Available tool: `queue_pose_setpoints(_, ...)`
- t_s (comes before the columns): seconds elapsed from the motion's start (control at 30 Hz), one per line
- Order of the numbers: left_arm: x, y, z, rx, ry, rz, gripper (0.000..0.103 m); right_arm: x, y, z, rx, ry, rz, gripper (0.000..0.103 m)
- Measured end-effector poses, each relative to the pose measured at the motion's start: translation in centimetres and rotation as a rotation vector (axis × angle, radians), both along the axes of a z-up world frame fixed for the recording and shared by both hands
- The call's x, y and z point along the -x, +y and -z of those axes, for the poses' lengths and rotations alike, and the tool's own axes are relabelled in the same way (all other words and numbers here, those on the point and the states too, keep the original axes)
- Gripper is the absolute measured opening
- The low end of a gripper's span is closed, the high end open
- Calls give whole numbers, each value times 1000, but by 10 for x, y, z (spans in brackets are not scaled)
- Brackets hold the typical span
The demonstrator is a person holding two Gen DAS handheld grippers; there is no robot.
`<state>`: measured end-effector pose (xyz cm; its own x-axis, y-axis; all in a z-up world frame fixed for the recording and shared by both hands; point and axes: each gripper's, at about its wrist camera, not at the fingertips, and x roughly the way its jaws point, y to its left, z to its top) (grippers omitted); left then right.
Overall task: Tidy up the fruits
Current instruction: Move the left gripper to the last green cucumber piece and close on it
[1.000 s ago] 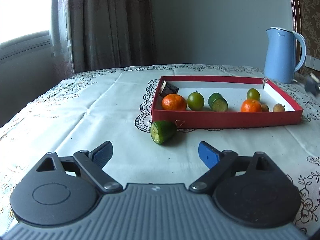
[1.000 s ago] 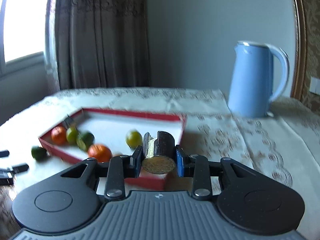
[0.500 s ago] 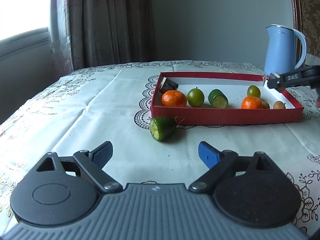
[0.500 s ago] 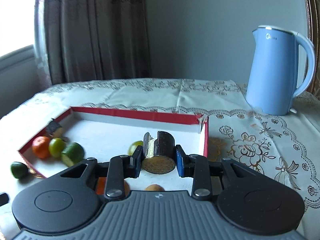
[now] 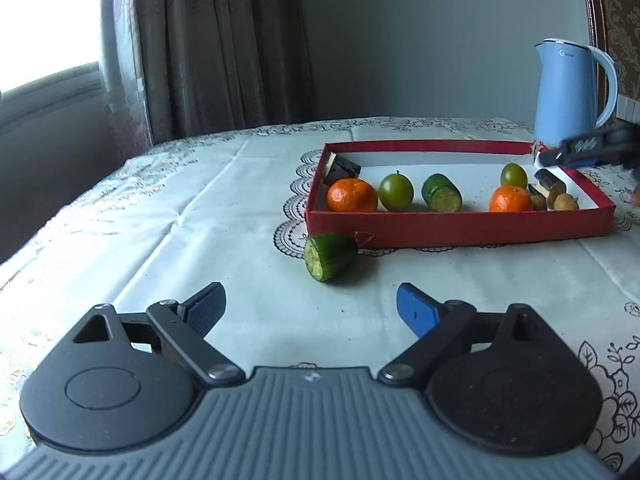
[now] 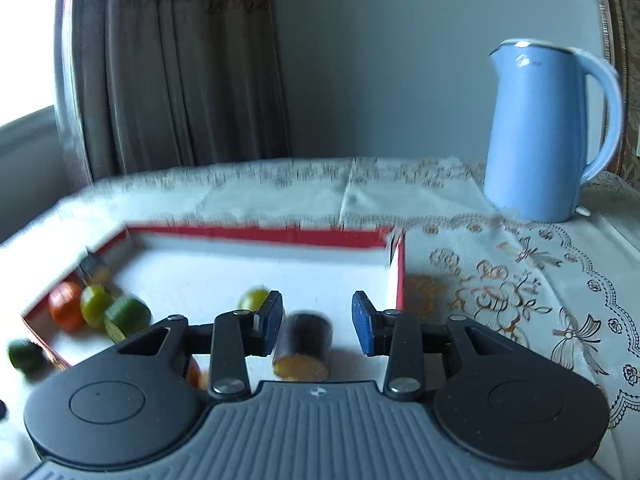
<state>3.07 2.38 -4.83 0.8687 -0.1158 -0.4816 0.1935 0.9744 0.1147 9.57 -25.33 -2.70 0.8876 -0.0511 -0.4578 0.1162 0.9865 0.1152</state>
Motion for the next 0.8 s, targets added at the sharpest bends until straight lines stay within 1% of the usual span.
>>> queue_pose_setpoints(0.1, -2, -8, -6, -24, -12, 3, 91, 15, -9, -12, -20, -75, 22, 38)
queue_pose_setpoints(0.17, -6, -17, -12, -42, -22, 13, 91, 24, -16, -16, -32, -110, 35, 42)
queue_pose_setpoints(0.27, -20, -34, -19, -84, -34, 33, 91, 29, -28, -14, -62, -123, 58, 44)
queue_pose_setpoints(0.37, -44, -41, -16, -93, 19, 14, 90, 31, -37, -11, -85, -117, 80, 44)
queue_pose_setpoints(0.43, -62, -40, -9, -88, 79, -18, 86, 32, -42, -12, -98, -127, 86, 44)
queue_pose_setpoints(0.47, -71, -37, -5, -82, 116, -36, 79, 34, -42, -12, -99, -135, 86, 44)
queue_pose_setpoints(0.5, -77, -34, -1, -69, 147, -50, 73, 35, -43, -13, -97, -142, 85, 44)
queue_pose_setpoints(0.53, -80, -30, -1, -34, 150, -53, 72, 36, -43, -14, -92, -149, 84, 44)
queue_pose_setpoints(0.57, -82, -27, -1, -20, 159, -57, 72, 37, -42, -14, -85, -154, 82, 44)
queue_pose_setpoints(0.6, -83, -26, -1, -17, 162, -55, 72, 38, -41, -15, -82, -156, 79, 44)
queue_pose_setpoints(0.67, -80, -28, 0, -33, 149, -55, 71, 38, -42, -15, -91, -153, 70, 44)
queue_pose_setpoints(0.73, -79, -29, 0, -45, 141, -47, 68, 38, -41, -16, -88, -156, 69, 44)
queue_pose_setpoints(0.8, -77, -29, 0, -33, 145, -29, 57, 40, -40, -16, -79, -163, 71, 44)
